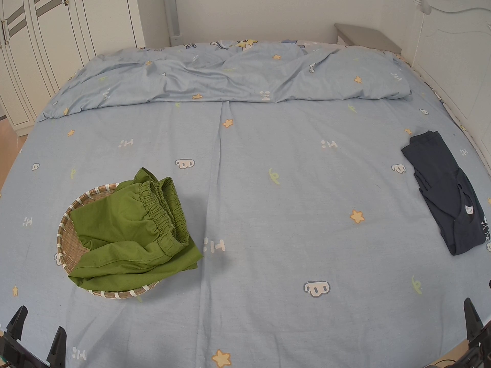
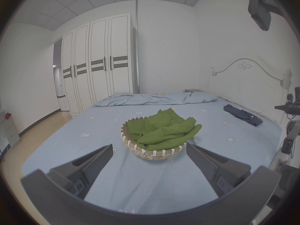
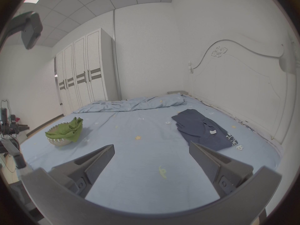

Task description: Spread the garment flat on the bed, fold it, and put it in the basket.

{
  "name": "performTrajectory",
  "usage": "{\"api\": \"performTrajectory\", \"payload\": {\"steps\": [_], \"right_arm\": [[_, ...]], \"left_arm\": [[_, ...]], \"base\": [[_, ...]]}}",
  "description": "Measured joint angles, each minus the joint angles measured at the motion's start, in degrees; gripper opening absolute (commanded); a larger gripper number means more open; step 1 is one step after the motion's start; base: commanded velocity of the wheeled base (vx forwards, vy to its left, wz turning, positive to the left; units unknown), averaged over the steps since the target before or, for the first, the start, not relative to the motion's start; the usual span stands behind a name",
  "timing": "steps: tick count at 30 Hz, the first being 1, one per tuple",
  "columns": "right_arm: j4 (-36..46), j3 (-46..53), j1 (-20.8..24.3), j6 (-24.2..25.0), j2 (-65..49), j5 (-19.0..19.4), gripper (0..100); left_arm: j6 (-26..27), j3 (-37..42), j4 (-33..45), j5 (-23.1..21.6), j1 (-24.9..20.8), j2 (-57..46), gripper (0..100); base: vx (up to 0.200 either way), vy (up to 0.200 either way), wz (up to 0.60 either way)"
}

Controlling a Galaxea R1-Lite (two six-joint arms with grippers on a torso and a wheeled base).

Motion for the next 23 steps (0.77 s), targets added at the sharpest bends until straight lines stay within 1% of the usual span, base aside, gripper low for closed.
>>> {"api": "performTrajectory", "payload": {"steps": [4,7,23], "right_arm": [[1.3,1.0,-3.8,-1.9,-1.8,1.5,100],[1.7,1.1,-5.0,-1.5,-2.7,2.1,100],[1.8,1.2,-5.7,-1.1,-3.7,2.0,100]], "left_arm": [[-1.1,0.0,0.0,-0.3,0.0,0.0,100],[-1.5,0.0,0.0,-0.4,0.0,0.0,100],[-1.5,0.0,0.0,-0.5,0.0,0.0,100]], "base": [[0.000,0.000,0.00],[0.000,0.000,0.00],[0.000,0.000,0.00]]}}
